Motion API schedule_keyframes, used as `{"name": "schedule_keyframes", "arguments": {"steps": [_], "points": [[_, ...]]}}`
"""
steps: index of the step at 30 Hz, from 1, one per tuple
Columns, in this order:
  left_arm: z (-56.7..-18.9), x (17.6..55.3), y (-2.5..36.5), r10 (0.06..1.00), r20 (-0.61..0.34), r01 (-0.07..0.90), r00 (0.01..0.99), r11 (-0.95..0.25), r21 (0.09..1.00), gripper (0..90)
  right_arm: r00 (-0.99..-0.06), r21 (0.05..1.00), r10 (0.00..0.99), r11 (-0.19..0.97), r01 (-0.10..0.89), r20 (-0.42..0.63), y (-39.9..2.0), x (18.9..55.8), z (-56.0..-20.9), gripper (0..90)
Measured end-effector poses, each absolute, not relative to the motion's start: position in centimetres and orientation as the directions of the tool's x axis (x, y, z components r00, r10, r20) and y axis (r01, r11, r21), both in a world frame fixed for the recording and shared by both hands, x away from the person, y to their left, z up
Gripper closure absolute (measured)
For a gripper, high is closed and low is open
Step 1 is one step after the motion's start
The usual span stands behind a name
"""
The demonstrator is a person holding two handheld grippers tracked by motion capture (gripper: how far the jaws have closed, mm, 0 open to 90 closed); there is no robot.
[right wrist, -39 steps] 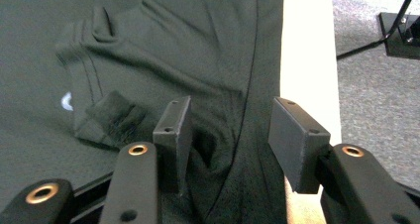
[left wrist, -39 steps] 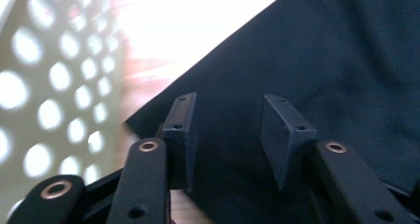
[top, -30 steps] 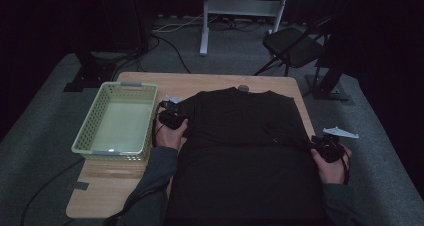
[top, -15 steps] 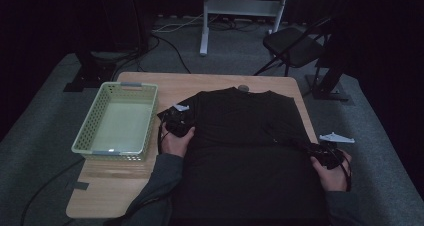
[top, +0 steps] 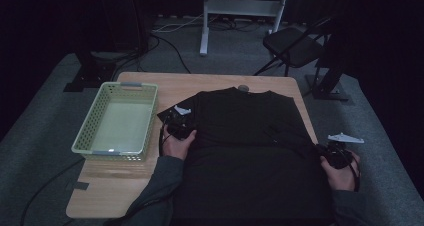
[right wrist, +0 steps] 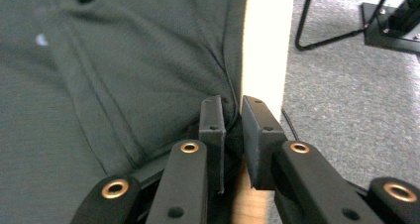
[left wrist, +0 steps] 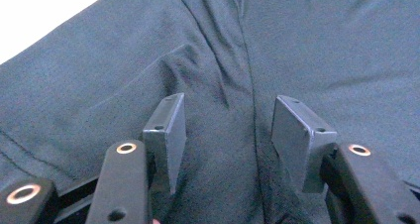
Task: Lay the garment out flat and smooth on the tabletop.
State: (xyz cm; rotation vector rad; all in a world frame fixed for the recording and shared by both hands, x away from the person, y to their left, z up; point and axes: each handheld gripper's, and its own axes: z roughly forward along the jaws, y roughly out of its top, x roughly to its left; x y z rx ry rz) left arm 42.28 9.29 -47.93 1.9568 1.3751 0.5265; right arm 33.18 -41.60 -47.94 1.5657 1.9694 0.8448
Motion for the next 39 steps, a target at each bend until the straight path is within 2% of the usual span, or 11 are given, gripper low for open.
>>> {"name": "schedule_keyframes", "arguments": {"steps": [5,11,17,27,35,36,39], "points": [[-48.0,42.3,9.4,0.930,-0.050,0.649,0.364,-0.215,0.730,48.1,-0.173,0.726,0.984,0.095,0.681,0.033,-43.6,33.2,-47.6,78.3],[-48.1,42.2,9.3,0.929,-0.039,0.641,0.367,-0.222,0.735,47.8,-0.108,0.748,0.992,0.021,0.663,0.068,-44.7,32.3,-46.6,67.0],[-48.2,42.2,9.2,0.928,-0.027,0.634,0.372,-0.233,0.738,47.2,-0.192,0.748,0.978,0.066,0.660,0.083,-42.8,31.0,-46.8,56.7],[-48.2,42.2,9.3,0.926,-0.033,0.633,0.376,-0.231,0.739,46.4,-0.225,0.735,0.972,0.103,0.670,0.069,-40.9,30.6,-47.9,52.3],[-48.2,42.1,9.2,0.927,-0.024,0.632,0.375,-0.237,0.738,45.9,-0.231,0.725,0.972,0.134,0.675,0.036,-40.4,30.5,-48.3,52.2],[-48.2,42.0,9.1,0.926,-0.016,0.631,0.377,-0.244,0.736,45.5,-0.228,0.723,0.973,0.131,0.678,0.038,-40.4,30.6,-48.3,54.2],[-48.2,42.0,9.1,0.925,-0.011,0.629,0.380,-0.250,0.736,45.0,-0.233,0.719,0.972,0.145,0.680,0.024,-40.7,30.6,-48.1,71.4]]}}
